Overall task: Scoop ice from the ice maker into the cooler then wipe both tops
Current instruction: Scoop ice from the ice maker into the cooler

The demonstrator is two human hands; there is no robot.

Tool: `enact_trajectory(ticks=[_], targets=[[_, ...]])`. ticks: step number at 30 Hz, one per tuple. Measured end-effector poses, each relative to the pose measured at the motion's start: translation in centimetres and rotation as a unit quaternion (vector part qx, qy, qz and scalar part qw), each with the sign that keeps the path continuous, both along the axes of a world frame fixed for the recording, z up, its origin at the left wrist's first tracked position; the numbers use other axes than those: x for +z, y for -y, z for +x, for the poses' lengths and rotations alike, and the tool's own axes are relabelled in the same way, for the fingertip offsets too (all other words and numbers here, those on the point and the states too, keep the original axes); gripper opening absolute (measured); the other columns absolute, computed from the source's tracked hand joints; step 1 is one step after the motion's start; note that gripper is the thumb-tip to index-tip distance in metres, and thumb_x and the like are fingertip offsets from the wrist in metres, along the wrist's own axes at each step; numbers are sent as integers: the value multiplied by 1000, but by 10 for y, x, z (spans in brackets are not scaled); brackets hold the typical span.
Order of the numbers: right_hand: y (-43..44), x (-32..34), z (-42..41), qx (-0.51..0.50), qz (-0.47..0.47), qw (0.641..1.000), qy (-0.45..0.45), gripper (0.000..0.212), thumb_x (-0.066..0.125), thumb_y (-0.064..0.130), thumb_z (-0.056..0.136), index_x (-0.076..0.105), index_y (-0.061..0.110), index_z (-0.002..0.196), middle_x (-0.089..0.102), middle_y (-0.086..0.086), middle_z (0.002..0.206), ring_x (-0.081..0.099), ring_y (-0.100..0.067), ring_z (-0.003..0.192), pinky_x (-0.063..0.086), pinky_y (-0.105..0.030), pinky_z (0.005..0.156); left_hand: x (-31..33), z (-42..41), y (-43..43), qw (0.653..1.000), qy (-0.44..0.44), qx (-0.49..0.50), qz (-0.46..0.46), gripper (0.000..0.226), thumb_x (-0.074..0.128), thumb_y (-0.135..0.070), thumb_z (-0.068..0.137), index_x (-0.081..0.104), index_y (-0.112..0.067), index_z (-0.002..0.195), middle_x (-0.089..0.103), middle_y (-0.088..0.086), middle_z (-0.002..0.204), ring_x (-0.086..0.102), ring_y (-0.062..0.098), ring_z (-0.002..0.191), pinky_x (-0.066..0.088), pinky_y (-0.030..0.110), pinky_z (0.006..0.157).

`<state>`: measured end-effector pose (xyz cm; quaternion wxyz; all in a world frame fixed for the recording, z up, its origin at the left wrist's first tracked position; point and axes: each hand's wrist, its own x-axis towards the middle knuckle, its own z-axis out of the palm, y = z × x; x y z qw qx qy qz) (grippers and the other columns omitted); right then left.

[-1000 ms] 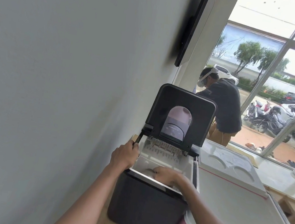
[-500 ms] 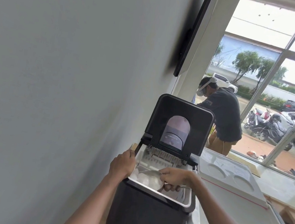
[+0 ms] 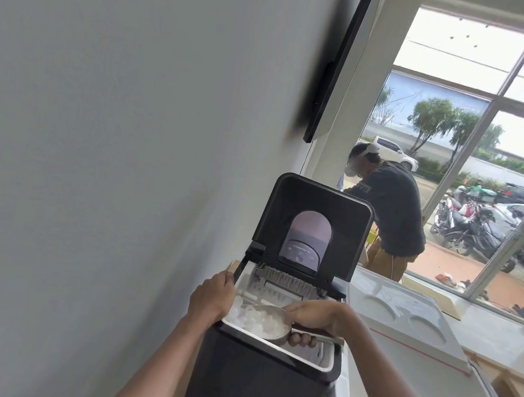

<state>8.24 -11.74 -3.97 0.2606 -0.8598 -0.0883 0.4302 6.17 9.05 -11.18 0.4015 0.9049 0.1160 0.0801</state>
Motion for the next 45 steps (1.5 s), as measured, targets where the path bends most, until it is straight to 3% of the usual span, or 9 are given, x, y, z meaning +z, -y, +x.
enact_trajectory(ticks=[2, 10, 15, 21, 28, 31, 34, 41, 45], targets=[[2, 1, 0, 0, 3, 1000, -7, 29, 34, 11, 94, 61, 15, 104, 64, -1, 77, 45, -5, 51, 36, -16, 43, 0, 1, 0, 1000, -1, 3, 0, 44, 20, -31, 100, 57, -10, 110, 65, 12, 112, 57, 36, 101, 45, 42, 91], [18, 7, 3, 0, 10, 999, -38, 27, 34, 10, 97, 56, 9, 113, 61, -2, 68, 54, -8, 53, 44, -18, 48, -1, 1, 1, 1000, 3, 5, 3, 45, 19, -31, 101, 57, -10, 113, 64, 11, 116, 56, 35, 103, 44, 42, 91], [27, 10, 6, -24, 48, 997, -51, 21, 34, 9, 96, 52, 8, 106, 60, -7, 73, 56, -11, 55, 45, -20, 51, 0, 0, 0, 1000, -2, -1, 0, 41, 20, -30, 101, 57, -12, 105, 63, 11, 117, 56, 34, 104, 42, 40, 88], [52, 26, 6, -43, 68, 996, -38, 25, 35, 12, 97, 50, 4, 115, 58, -5, 72, 51, -10, 56, 41, -22, 54, 2, 1, -1, 1000, -10, -4, 9, 30, 23, -27, 100, 47, -18, 84, 63, 12, 113, 55, 34, 99, 42, 39, 85], [119, 29, -4, -118, 91, 989, -15, 28, 45, 17, 95, 55, 3, 116, 59, -11, 81, 50, -15, 61, 41, -23, 55, 1, 2, 0, 1000, -6, -3, 19, 32, 24, -23, 99, 43, -19, 74, 62, 14, 111, 51, 32, 93, 39, 38, 82], [157, 31, -13, -160, 97, 982, 1, 36, 46, 20, 96, 53, -1, 124, 59, -11, 81, 49, -15, 62, 41, -24, 55, -2, 5, -1, 1000, -5, -8, 29, 33, 23, -23, 100, 46, -18, 77, 62, 15, 114, 52, 33, 96, 37, 38, 81], [196, 30, -29, -212, 97, 972, 16, 25, 42, 18, 98, 54, 3, 112, 57, -10, 75, 45, -16, 58, 38, -24, 52, -5, 7, -2, 1000, -1, -9, 30, 35, 23, -25, 100, 54, -14, 87, 62, 15, 116, 54, 34, 101, 38, 39, 83], [221, 12, -60, -216, -177, 956, 88, 18, 44, 13, 95, 59, 5, 95, 58, -6, 66, 48, -15, 46, 37, -21, 43, -6, 7, -1, 999, 4, -16, 30, 34, 23, -26, 101, 51, -13, 87, 61, 18, 118, 54, 37, 102, 40, 43, 87], [212, 5, -72, -222, -249, 936, 110, 19, 41, 7, 91, 58, 5, 85, 58, -8, 67, 49, -16, 46, 37, -20, 40, -5, 6, -2, 999, 5, -16, 31, 34, 22, -27, 101, 49, -14, 84, 61, 19, 117, 53, 37, 101, 40, 42, 87]])
